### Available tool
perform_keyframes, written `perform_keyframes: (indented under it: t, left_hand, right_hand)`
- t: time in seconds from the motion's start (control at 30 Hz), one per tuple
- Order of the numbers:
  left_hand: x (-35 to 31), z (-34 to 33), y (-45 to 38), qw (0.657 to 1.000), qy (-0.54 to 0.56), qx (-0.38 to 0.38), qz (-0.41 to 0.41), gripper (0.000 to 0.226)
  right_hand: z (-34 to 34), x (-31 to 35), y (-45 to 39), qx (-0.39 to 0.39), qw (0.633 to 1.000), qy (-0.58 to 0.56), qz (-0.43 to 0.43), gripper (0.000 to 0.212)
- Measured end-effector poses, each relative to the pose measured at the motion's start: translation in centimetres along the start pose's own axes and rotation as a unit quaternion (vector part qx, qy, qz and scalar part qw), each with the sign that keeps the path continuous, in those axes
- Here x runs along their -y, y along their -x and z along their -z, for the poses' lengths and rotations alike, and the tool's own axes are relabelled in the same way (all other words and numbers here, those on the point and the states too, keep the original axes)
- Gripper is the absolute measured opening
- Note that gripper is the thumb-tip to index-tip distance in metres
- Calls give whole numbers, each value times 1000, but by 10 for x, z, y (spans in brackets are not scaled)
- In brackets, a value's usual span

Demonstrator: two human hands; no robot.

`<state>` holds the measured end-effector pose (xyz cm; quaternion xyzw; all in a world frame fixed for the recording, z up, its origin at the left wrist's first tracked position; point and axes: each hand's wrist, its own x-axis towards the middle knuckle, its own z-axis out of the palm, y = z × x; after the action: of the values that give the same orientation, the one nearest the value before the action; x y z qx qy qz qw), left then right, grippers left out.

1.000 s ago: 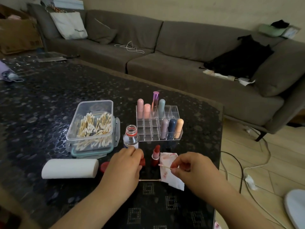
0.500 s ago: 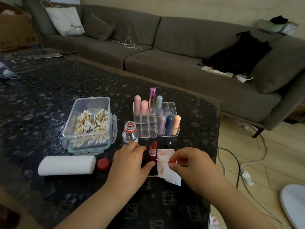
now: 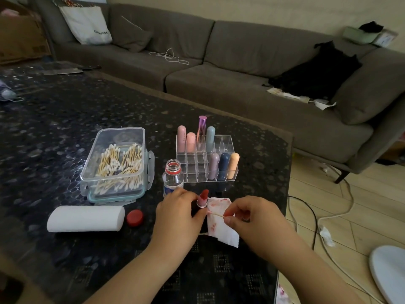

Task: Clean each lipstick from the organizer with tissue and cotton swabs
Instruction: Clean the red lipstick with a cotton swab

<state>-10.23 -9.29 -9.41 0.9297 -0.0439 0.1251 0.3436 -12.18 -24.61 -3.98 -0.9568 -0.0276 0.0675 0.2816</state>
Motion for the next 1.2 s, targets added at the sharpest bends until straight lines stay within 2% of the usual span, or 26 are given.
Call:
perform_keyframes:
  t: [0.17,0.27,0.53,0.7,0.83,0.9,0.97,1.07,1.13,1.2]
  left_hand:
    - [-3,19,3,999,19,-32,-17,14]
    - [-3,37,6,998,41,-36,5,12]
    - [11,62,18,991,123,13,52,16]
    - [15,71,22,961,253,56,97,14]
    - [16,75,22,947,293,95,92,19]
    - [17,75,22,945,297,109,83,19]
    - [17,73,22,948,291,109,76,17]
    - [16,70,23,942,305,112,81,17]
    - [13,69,24,935,320,127,81,16]
    - [9,68,26,927,340,137,84,18]
  right_hand:
    - [-3,0,-5,-16,1000,-1,-15,8]
    - [-4,3,-8,-22,999,-4,-30,8]
    - [-30,17,-19,-10,998,55,-18,14]
    - [-30,23,-28,20,988,150,-24,24]
    - [-32,23,-25,-10,987,159,6,25]
    - [-30,23,-21,-69,994,79,43,20]
    - [-23,29,-16,-110,990,-59,70,9]
    - [-12,39,-4,-50,972,-211,91,6]
    - [-11,41,1,-2,964,-241,114,10]
    - [-15,41,3,4,959,-255,122,10]
